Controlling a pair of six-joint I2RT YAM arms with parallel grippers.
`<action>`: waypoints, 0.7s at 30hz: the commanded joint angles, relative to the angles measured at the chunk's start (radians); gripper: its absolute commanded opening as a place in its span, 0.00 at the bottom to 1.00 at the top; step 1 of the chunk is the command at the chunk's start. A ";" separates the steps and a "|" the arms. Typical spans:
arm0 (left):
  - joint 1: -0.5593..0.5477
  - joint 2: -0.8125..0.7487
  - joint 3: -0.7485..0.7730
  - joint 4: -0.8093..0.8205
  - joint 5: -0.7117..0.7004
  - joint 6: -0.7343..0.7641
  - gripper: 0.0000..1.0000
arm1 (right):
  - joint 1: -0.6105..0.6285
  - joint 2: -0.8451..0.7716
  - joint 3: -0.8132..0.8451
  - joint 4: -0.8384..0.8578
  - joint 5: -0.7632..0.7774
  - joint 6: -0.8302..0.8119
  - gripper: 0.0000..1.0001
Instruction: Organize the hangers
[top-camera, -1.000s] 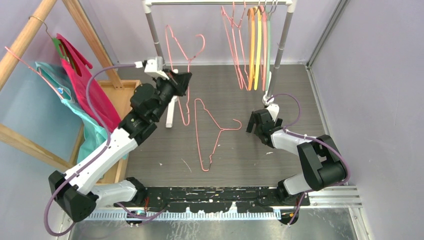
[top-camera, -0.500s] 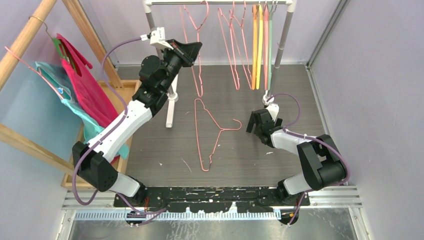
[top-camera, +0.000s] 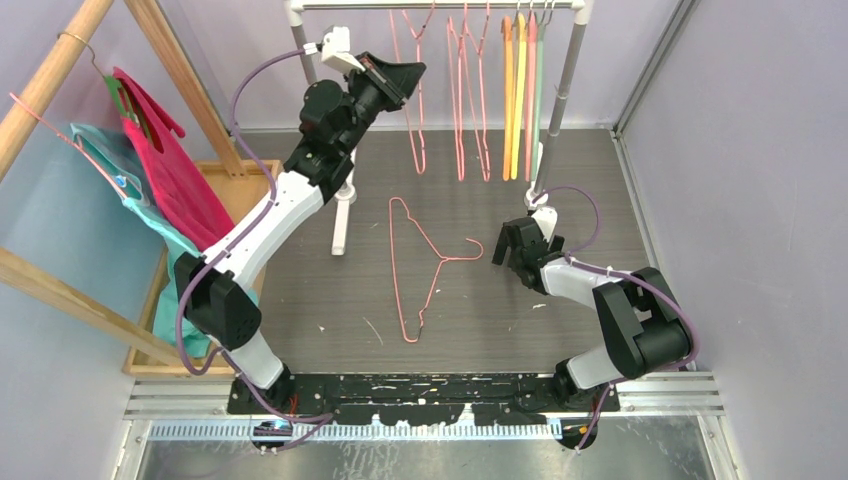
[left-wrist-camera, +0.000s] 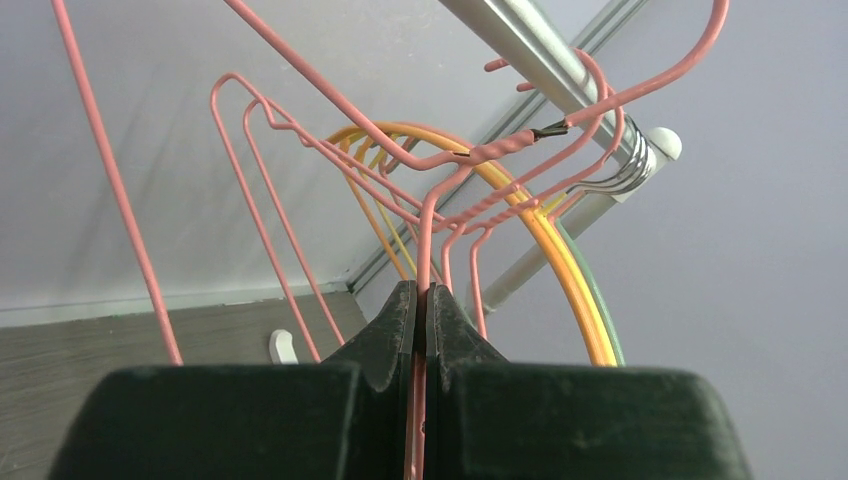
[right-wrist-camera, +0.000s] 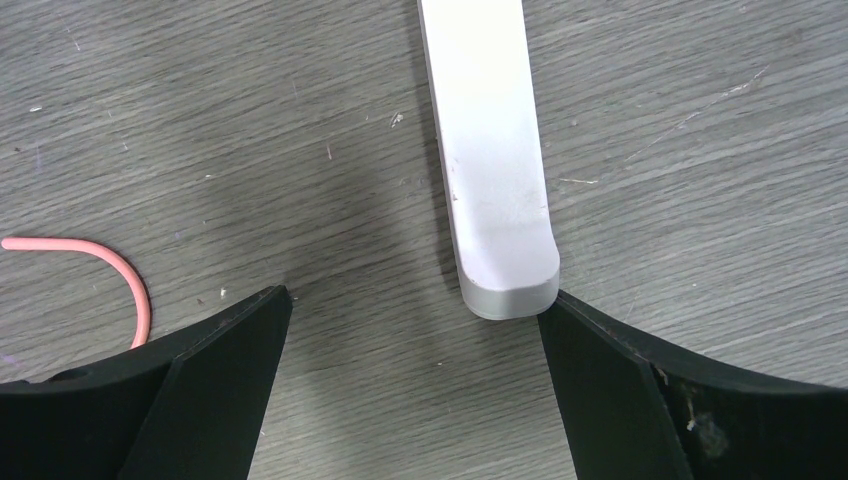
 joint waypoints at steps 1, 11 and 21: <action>0.005 0.036 0.111 -0.074 0.044 -0.028 0.00 | -0.001 0.026 0.025 0.048 -0.036 0.012 1.00; 0.004 0.122 0.179 -0.175 0.174 -0.059 0.00 | -0.001 0.027 0.021 0.049 -0.032 0.012 1.00; 0.030 0.034 0.024 -0.156 0.243 0.025 0.58 | -0.001 0.024 0.016 0.054 -0.036 0.014 1.00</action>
